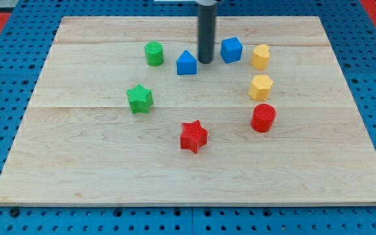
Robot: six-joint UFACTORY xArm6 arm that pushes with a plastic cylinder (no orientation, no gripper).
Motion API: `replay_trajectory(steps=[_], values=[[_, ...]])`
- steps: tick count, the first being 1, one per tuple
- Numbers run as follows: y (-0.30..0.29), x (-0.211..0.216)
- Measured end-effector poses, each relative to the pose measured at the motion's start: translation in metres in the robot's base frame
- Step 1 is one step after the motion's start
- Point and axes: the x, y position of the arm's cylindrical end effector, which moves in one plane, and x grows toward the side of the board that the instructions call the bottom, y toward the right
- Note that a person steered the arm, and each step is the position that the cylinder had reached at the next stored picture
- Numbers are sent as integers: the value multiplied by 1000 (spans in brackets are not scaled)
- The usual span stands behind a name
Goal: Drag the blue triangle to the right of the green circle
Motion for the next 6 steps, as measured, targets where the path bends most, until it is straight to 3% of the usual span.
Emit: replay_trajectory(steps=[1,2,3,6], values=[[-16,27],[-87,46],[-102,34],[-22,16]])
